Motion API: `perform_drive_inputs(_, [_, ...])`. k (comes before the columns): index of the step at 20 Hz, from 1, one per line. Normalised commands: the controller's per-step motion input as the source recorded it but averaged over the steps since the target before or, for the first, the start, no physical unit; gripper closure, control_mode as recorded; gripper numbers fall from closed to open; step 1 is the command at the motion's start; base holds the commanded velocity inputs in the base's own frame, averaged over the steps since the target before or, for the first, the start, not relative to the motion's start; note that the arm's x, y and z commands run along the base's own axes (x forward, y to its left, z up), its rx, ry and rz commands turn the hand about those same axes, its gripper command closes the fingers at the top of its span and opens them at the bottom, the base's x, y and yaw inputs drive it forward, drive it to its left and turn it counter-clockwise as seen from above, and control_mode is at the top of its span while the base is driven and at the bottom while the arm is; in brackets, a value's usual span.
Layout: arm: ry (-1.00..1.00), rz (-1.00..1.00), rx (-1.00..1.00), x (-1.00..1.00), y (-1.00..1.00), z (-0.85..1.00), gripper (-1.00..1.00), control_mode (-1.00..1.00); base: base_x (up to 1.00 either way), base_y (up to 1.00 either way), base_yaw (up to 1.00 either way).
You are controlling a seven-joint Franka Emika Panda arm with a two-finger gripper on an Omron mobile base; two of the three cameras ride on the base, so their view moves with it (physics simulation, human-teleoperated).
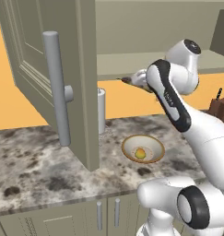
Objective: Open the cabinet. Pick the banana and apple from the cabinet and place them into the bowl. Then close the cabinet.
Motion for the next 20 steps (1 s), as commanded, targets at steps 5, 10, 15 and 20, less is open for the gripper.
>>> perform_drive_inputs(5, [0.21,0.00,0.00,-1.00,-0.21,-1.00,1.00,-1.00,0.00,0.00,0.00])
perform_drive_inputs(10, [0.18,0.01,-0.01,-0.45,-0.09,-0.95,1.00,-1.00,0.00,0.00,0.00])
perform_drive_inputs(15, [0.01,0.06,-0.04,0.15,-0.08,-0.50,1.00,-1.00,0.00,0.00,0.00])
perform_drive_inputs(20, [0.03,0.03,-0.03,0.33,-0.27,-0.58,1.00,-1.00,0.00,0.00,0.00])
